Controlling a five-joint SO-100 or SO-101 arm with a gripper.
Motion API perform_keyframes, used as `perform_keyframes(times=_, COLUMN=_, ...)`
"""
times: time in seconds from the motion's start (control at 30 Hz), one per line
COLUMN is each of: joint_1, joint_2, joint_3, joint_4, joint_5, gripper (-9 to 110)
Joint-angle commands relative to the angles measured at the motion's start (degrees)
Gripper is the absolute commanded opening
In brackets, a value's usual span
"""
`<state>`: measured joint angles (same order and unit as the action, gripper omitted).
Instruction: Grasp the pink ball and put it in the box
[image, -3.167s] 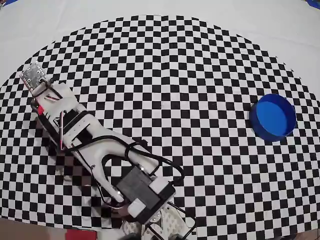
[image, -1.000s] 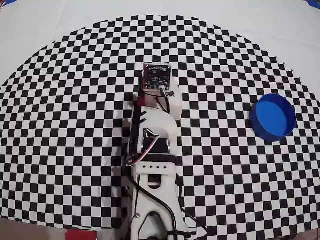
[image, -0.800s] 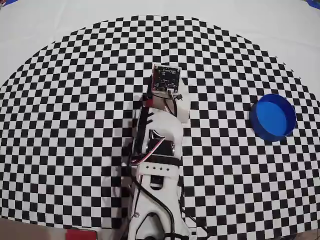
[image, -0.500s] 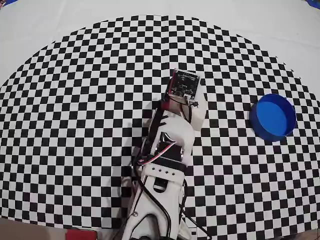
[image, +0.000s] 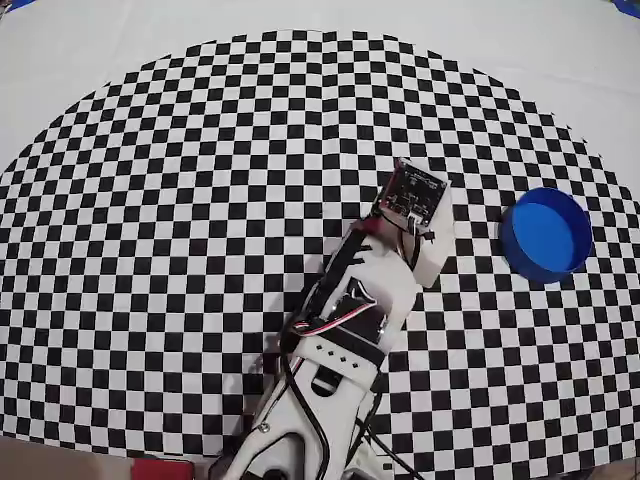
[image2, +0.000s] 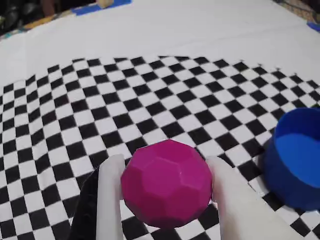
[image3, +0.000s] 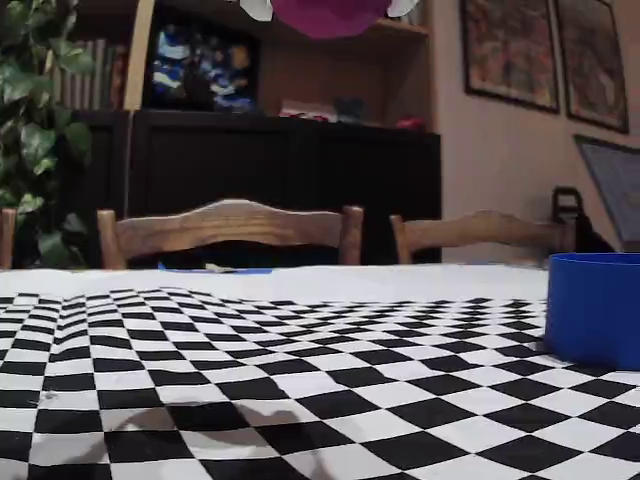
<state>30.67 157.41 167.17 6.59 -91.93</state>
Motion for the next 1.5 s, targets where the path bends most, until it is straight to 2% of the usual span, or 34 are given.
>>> perform_keyframes(times=0.0, joint_1=2.5, joint_2=2.2, joint_3=-0.3, joint_4=-0.8, joint_5=0.2, gripper=0)
perform_keyframes(times=0.73, joint_1=15.4, joint_2=3.8, joint_3=0.9, joint_4=-0.8, joint_5=0.2, gripper=0)
perform_keyframes(times=1.23, joint_1=18.7, joint_2=3.2, joint_3=1.0, joint_4=-0.8, joint_5=0.2, gripper=0)
perform_keyframes(times=1.47, joint_1=19.4, joint_2=-3.7, joint_3=-2.3, joint_4=-2.9, joint_5=0.2, gripper=0)
